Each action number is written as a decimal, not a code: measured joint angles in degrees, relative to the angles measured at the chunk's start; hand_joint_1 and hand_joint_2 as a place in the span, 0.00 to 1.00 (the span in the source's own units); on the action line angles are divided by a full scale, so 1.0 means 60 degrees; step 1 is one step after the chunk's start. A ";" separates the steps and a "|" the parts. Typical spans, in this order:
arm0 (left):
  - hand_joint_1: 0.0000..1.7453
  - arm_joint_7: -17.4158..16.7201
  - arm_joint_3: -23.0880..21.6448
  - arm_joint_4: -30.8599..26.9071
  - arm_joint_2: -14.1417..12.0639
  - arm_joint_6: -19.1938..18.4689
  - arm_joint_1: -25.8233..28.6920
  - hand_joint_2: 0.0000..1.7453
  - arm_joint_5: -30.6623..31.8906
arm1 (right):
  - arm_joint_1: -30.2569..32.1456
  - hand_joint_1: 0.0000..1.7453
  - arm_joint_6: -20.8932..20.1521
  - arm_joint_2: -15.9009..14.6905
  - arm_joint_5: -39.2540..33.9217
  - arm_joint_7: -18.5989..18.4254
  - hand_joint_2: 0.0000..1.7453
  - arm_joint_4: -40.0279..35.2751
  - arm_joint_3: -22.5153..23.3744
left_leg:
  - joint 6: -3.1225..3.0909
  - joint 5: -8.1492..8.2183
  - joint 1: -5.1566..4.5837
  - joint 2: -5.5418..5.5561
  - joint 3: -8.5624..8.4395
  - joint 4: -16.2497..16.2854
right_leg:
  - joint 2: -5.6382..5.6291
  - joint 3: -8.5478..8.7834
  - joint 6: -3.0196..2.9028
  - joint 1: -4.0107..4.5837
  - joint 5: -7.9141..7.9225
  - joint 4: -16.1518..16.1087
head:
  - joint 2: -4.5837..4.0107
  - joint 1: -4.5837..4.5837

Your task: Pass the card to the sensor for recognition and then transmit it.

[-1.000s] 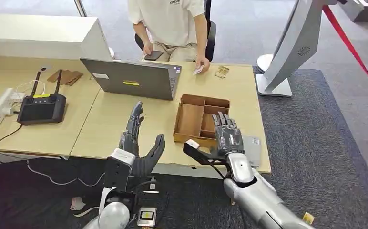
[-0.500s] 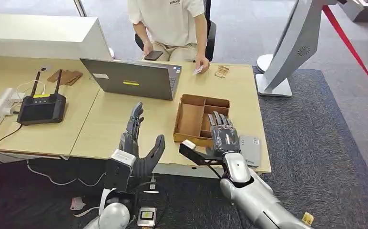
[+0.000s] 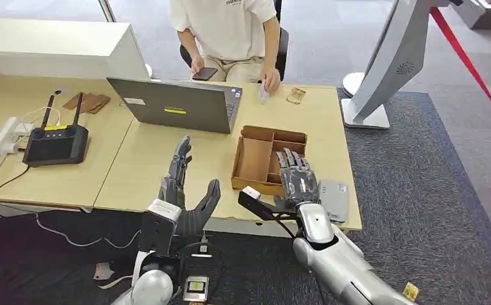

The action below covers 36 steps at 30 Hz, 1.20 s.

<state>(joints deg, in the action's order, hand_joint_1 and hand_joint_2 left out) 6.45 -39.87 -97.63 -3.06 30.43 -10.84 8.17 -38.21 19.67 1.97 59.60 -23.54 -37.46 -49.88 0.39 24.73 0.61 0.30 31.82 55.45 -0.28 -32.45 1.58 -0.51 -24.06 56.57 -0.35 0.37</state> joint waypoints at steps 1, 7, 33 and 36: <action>0.00 0.0011 0.0000 0.0004 0.0000 0.0000 -0.0001 1.00 -0.0004 | -0.0002 0.00 -0.0004 0.0008 -0.0011 0.0000 1.00 0.0018 0.0000 | 0.0000 0.0000 0.0000 0.0000 0.0000 0.0000 | 0.0000 0.0000 0.0000 0.0000 0.0000 0.0000 | 0.0000 0.0000; 0.00 0.0022 0.0000 0.0004 0.0000 0.0000 -0.0002 1.00 -0.0029 | -0.0007 0.00 -0.0007 0.0007 -0.0040 0.0000 1.00 0.0098 0.0004 | 0.0000 0.0000 0.0000 0.0000 -0.0001 0.0000 | 0.0000 0.0000 0.0000 0.0000 0.0000 0.0000 | 0.0000 0.0000; 0.00 0.0135 -0.0022 0.0058 0.0022 0.0000 -0.0050 1.00 -0.0160 | -0.0139 0.00 0.0007 0.0077 -0.0091 0.0026 1.00 0.0488 0.0015 | 0.0000 0.0000 0.0000 0.0000 -0.0001 0.0001 | 0.0000 0.0000 0.0000 0.0000 0.0000 0.0000 | 0.0000 0.0000; 0.00 0.0153 -0.0029 0.0077 0.0022 0.0000 -0.0058 1.00 -0.0175 | -0.0179 0.00 0.0011 0.0091 -0.0084 0.0044 1.00 0.0550 0.0015 | 0.0000 0.0000 0.0000 0.0000 -0.0001 0.0001 | 0.0000 0.0000 0.0000 0.0000 0.0000 0.0000 | 0.0000 0.0000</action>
<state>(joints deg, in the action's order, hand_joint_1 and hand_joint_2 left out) 7.37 -40.04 -97.18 -2.93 30.42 -11.19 7.13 -39.28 19.74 2.51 59.10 -23.28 -34.16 -49.79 0.39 24.73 0.61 0.30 31.82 55.45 -0.28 -32.45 1.58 -0.51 -24.06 56.57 -0.35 0.37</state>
